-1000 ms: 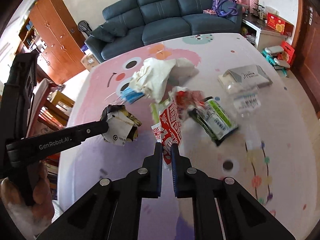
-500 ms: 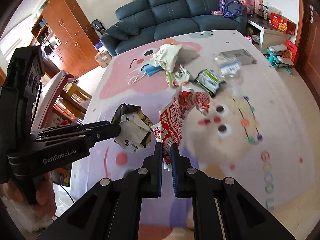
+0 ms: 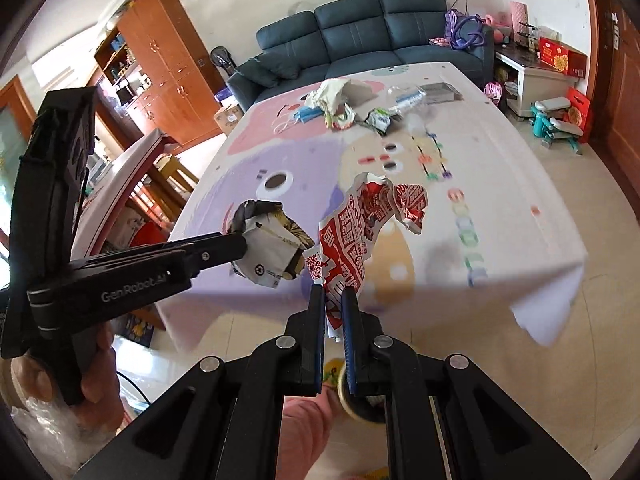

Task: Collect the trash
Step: 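Carry both wrappers down over the floor bin, then open both tools to drop the wrappers into the bin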

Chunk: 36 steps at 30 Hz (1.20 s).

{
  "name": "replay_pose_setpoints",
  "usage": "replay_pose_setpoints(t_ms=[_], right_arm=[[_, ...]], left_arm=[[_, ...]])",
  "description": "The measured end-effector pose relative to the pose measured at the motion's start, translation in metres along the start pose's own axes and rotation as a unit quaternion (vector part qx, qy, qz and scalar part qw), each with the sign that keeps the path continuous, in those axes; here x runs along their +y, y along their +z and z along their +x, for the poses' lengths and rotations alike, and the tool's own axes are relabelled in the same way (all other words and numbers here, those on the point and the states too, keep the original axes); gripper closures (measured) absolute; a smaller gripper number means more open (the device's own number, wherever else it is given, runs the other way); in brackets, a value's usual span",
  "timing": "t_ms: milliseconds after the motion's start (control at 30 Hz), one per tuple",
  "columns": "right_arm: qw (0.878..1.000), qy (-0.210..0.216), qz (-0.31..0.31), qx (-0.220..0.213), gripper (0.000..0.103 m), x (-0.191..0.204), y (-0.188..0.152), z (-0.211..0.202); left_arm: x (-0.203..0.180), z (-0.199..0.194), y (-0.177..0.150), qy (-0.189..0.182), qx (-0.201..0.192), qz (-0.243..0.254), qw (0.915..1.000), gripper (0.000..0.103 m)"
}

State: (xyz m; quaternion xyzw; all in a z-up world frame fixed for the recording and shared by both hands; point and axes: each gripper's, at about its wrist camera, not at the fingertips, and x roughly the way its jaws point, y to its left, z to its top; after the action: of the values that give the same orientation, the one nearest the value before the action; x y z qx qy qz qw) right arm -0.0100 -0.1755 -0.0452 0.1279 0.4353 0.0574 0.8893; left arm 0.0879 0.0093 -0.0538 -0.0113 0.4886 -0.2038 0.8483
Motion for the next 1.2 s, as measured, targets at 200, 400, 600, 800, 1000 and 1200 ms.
replay_pose_setpoints(t_ms=[200,400,600,800,1000,1200], right_arm=[[0.999,0.017,0.028,0.021,0.095,-0.012,-0.063,-0.019],[0.995,0.026,0.080,0.055,0.095,-0.032,-0.120,0.003],[0.988,0.017,0.116,0.102,0.095,-0.050,-0.171,0.057],[0.982,-0.005,0.132,0.133,0.095,-0.075,-0.217,0.134],[0.978,-0.014,0.145,0.151,0.095,-0.102,-0.249,0.214],[0.976,-0.021,0.139,0.165,0.095,-0.121,-0.268,0.279]], left_arm=[[-0.030,-0.008,-0.059,0.009,0.025,0.015,0.9995,0.085],[-0.040,0.010,-0.112,0.015,0.065,0.043,0.9968,0.085],[-0.026,0.066,-0.149,0.020,0.106,0.055,0.9927,0.085],[-0.005,0.141,-0.184,0.027,0.112,0.071,0.9908,0.085],[0.010,0.215,-0.209,0.025,0.106,0.088,0.9902,0.085],[0.015,0.270,-0.221,0.023,0.097,0.104,0.9896,0.085]])
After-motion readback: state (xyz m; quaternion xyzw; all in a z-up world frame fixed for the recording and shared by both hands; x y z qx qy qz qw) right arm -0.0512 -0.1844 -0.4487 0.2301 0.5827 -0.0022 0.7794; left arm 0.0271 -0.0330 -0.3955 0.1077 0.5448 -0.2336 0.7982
